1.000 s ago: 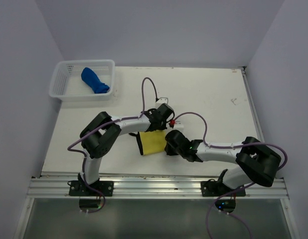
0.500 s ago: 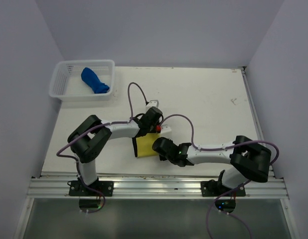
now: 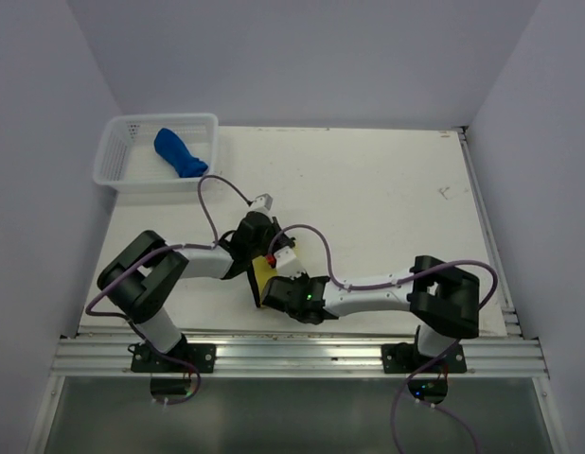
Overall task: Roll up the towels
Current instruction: Roll the towel
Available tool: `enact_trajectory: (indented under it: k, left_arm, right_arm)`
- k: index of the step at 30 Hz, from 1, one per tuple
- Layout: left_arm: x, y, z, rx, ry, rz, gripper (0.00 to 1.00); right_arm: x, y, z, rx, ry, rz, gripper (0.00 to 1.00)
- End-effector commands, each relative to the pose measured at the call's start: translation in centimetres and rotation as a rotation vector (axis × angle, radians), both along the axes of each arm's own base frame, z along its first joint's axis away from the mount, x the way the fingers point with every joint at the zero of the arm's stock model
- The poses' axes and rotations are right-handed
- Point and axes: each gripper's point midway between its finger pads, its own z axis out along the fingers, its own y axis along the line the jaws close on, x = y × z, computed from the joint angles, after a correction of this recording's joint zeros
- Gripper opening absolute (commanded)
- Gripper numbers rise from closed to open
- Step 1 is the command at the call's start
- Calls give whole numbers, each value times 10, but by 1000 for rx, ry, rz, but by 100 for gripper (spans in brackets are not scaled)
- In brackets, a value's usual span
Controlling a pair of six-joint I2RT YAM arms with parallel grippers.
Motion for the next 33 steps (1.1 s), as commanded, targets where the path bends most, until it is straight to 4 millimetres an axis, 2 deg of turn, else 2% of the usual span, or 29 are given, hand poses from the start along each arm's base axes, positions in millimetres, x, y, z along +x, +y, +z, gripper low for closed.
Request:
enact_trajectory:
  k: [1,2,6,11,16,24,30,33]
  left_arm:
    - [21,-14,61,-190,-182,2,0]
    - [21,-13,63,-204,-186,4,0]
    - [16,-10,66,-254,-191,-2,0]
    - [8,-2,54,-243,-185,-12,0]
    - [1,6,41,-213,-180,-19,0]
    - [-2,16,39,-171,-199,-33,0]
    - [-10,29,25,-110,-180,-19,0]
    - [-21,37,10,-97,-157,-14,0]
  right_arm:
    - [-5,-3,10,-135,-50,50,0]
    - [-7,4,12,-151,-69,66,0]
    - [-11,7,10,-211,-89,94,0]
    - [-12,13,17,-351,-136,160,0]
    - [-14,8,3,-483,-112,211,0]
    - [-13,2,-3,-646,-133,259,0]
    - [-18,0,-17,-810,-172,339,0]
    - [-21,-1,-19,-823,-171,355,1]
